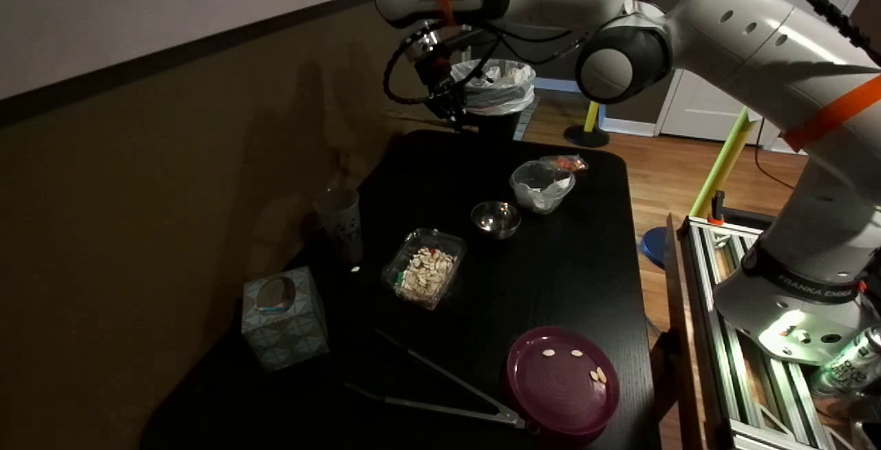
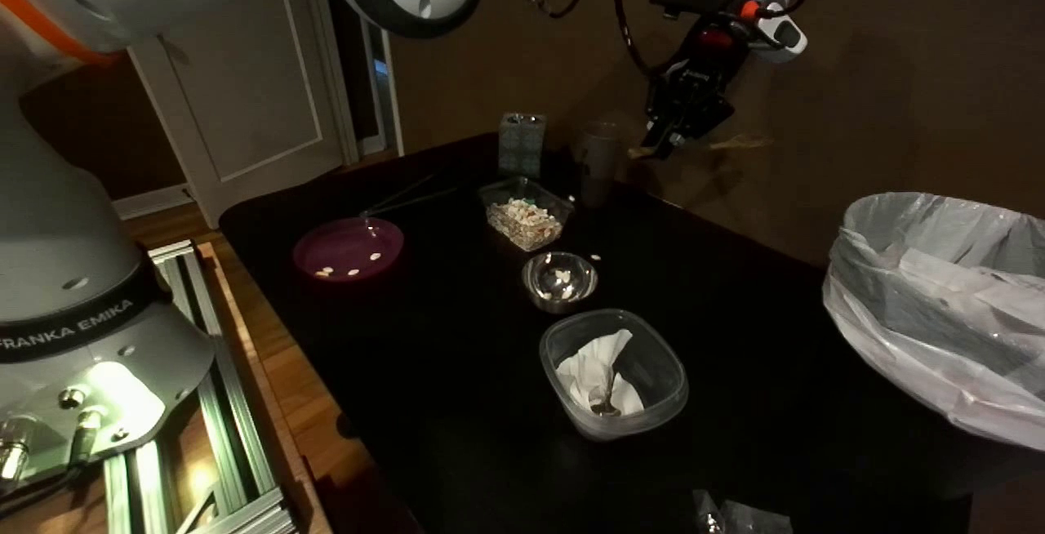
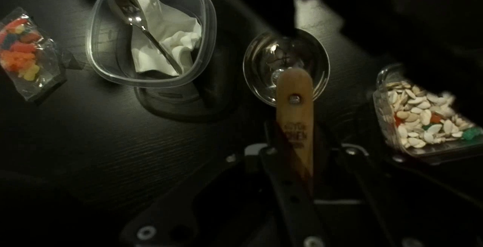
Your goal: Put the wooden spoon on the lunchbox on the right
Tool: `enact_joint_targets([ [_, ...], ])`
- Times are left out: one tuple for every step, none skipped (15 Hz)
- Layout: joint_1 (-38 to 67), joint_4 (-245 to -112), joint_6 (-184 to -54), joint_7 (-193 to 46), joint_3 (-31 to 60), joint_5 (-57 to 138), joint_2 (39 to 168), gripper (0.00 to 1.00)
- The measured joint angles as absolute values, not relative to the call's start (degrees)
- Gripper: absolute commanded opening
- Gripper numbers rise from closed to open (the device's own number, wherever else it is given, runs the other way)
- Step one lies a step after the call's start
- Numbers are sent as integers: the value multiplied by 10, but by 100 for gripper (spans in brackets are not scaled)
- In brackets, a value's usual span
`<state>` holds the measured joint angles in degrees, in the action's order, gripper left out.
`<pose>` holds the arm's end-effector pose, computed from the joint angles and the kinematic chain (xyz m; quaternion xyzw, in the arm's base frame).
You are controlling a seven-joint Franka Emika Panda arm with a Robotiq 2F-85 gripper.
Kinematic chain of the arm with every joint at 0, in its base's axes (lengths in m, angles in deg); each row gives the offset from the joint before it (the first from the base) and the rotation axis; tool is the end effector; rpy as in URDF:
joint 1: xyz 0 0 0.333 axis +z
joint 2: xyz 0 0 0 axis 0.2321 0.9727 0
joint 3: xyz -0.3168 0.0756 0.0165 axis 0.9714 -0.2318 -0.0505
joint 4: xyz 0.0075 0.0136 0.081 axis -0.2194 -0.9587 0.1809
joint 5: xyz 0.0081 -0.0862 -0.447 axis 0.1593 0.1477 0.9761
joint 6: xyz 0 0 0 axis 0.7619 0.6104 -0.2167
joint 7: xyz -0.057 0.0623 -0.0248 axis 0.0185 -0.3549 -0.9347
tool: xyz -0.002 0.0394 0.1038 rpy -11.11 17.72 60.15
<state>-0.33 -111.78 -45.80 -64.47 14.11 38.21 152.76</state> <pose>0.7732 -0.2129 0.3235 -0.9605 0.1017 0.2588 0.0111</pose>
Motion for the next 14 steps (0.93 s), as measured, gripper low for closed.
enact_joint_targets([
  [-11,-1118,-465,-659,137,367,1528,6],
  [-22,-1118,-468,-674,132,351,1528,6],
  [-34,-1118,-470,-687,128,333,1528,6],
  [-47,-1118,-470,-700,122,316,1528,6],
  [-61,-1119,-470,-712,115,298,1528,6],
  [-73,-1120,-470,-724,108,281,1528,6],
  [-85,-1121,-469,-737,100,264,1529,6],
  [-95,-1121,-464,-744,94,250,1531,6],
  [-103,-1121,-456,-747,88,239,1534,6],
  [-108,-1121,-449,-748,84,232,1537,6],
  [-112,-1121,-442,-748,82,227,1540,6],
  [-115,-1121,-437,-749,80,225,1543,6],
  [-116,-1121,-434,-749,80,225,1545,6],
  [-116,-1121,-434,-751,81,226,1548,6],
])
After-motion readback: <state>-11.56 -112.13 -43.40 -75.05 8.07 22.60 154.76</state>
